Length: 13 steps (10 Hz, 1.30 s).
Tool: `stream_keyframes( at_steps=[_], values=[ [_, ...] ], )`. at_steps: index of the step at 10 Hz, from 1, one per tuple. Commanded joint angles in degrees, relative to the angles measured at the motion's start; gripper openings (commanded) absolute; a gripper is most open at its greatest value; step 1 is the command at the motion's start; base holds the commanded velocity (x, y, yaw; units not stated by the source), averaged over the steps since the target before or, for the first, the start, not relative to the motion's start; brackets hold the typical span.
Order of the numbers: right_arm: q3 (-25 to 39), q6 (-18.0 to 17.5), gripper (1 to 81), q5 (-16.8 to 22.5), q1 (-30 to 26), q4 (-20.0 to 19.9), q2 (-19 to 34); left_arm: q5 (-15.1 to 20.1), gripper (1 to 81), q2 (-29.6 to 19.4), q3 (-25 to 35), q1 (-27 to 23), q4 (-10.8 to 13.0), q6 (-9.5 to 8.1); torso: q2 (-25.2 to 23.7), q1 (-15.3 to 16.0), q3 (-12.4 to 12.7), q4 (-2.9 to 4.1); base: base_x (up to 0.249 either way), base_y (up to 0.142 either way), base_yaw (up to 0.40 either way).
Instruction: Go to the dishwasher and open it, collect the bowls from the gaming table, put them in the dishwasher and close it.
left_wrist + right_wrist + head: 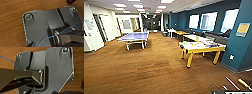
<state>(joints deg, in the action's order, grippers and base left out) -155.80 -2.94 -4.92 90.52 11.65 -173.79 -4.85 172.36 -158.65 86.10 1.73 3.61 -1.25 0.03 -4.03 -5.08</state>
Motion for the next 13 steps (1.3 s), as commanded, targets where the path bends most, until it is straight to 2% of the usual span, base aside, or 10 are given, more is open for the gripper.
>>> stream_keyframes(
  at_steps=[1, 13],
  values=[
    [0.06, 0.21, 81.1, 2.64, -2.13, 0.3, 0.08, 2.83, 81.1, -0.35, -0.17, -2.73, -0.06, 0.08, 0.0, 0.0, 0.0, 0.0, 0.168, 0.0, 0.0],
    [-0.2, 0.21, 81.1, 3.34, -2.48, 0.21, -0.27, 2.83, 81.1, 0.0, -0.17, -2.65, -0.06, 0.08, 0.0, 0.0, 0.0, 0.0, 0.188, 0.0, 0.0]
  ],
)
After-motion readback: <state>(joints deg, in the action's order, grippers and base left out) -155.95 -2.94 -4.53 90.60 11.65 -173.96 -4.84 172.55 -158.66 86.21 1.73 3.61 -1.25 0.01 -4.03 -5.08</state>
